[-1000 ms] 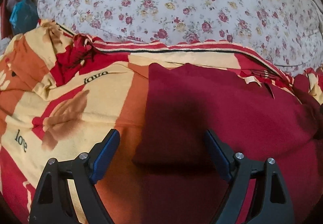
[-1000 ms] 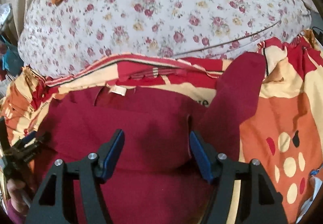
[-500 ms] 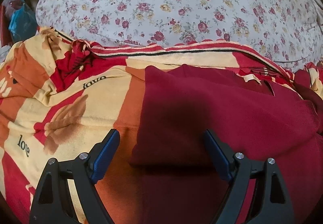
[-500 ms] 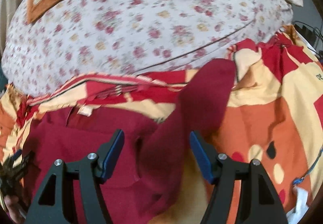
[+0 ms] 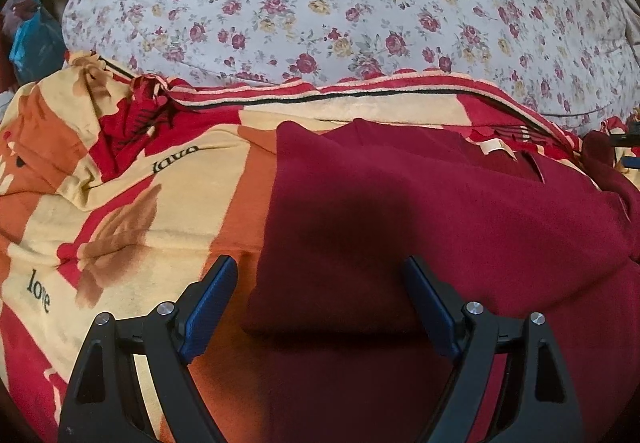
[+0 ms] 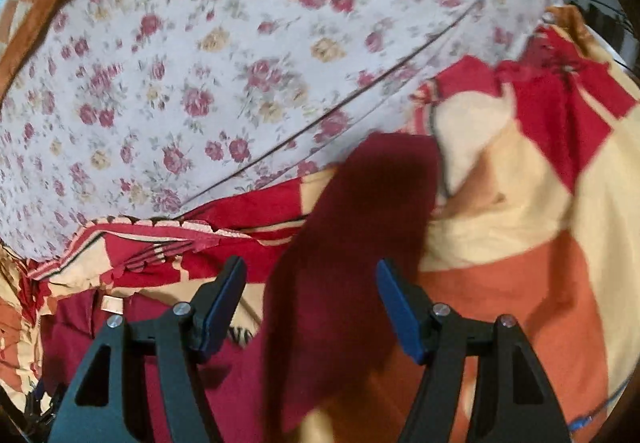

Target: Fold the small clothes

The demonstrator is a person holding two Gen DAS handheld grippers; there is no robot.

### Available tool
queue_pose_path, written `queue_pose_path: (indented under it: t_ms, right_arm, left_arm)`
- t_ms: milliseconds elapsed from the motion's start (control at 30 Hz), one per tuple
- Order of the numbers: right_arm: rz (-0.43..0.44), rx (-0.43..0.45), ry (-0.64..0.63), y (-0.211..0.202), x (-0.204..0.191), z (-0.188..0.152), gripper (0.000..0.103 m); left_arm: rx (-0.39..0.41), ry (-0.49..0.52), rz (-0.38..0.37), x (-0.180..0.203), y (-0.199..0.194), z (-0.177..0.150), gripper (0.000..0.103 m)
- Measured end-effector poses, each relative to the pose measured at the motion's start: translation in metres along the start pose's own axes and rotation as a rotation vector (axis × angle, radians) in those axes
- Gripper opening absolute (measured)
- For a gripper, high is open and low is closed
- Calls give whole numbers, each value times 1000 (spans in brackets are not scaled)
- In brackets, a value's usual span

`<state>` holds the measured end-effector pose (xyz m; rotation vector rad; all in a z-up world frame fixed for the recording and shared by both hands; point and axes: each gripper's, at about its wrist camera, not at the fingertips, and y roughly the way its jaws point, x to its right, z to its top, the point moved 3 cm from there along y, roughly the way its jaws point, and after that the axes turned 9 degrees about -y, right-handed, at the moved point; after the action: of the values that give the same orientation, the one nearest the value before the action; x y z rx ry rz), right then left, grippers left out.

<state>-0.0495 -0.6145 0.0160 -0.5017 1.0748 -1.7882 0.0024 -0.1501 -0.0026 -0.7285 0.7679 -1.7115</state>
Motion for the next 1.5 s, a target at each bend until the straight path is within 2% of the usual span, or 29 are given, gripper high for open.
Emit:
queue_pose_path:
  t_ms: [100, 167, 233, 300, 367, 467, 633, 767, 867, 967, 1033, 1100, 1133, 1200, 1233, 1333, 1467, 1500]
  right_arm:
    - [23, -73, -40, 33, -15, 1, 71]
    - [-7, -124, -47, 55, -19, 0, 69]
    - [-32, -154, -72, 72, -22, -2, 50]
    - [-97, -158, -132, 76, -24, -4, 20]
    - [-56, -146, -126, 67, -21, -4, 6]
    - [-20, -93, -107, 36, -14, -2, 6]
    - [161, 59, -51, -49, -15, 3, 6]
    - [306, 168, -131, -120, -55, 7, 6]
    - [397, 194, -256, -157, -106, -6, 6]
    - [521, 151, -370, -160, -169, -41, 6]
    - [565, 87, -427, -146, -198, -71, 7]
    - [575, -3, -483, -121, -219, -104, 10]
    - [560, -61, -513, -105, -228, -121, 14]
    - [497, -189, -556, -76, -241, -152, 37]
    - [467, -234, -567, -66, -243, -164, 39]
    - [457, -211, -594, -70, -244, -177, 43]
    - [503, -150, -573, -84, -241, -172, 59]
    - [507, -144, -563, -85, -239, -172, 60]
  left_arm:
    - [-13, -14, -16, -1, 3, 0, 68]
    - [-21, -30, -34, -4, 5, 1, 68]
    - [-32, -45, -45, -5, 7, 2, 68]
    - [-36, -52, -50, -5, 7, 2, 68]
    - [-34, -49, -47, -5, 7, 2, 68]
    - [-19, -35, -30, -4, 3, 4, 68]
    - [22, -49, -29, -9, -12, 9, 68]
    - [45, -95, -35, -20, -19, 14, 68]
    - [57, -146, -51, -31, -24, 18, 68]
    - [62, -191, -64, -42, -26, 20, 68]
    - [59, -212, -78, -47, -27, 21, 68]
    - [51, -230, -87, -50, -26, 21, 68]
    - [49, -236, -92, -52, -26, 21, 68]
    - [48, -244, -105, -53, -27, 21, 68]
    - [48, -245, -109, -52, -28, 22, 68]
    - [43, -240, -122, -49, -27, 21, 68]
    - [8, -217, -168, -40, -22, 18, 68]
    - [-2, -209, -183, -37, -22, 18, 64]
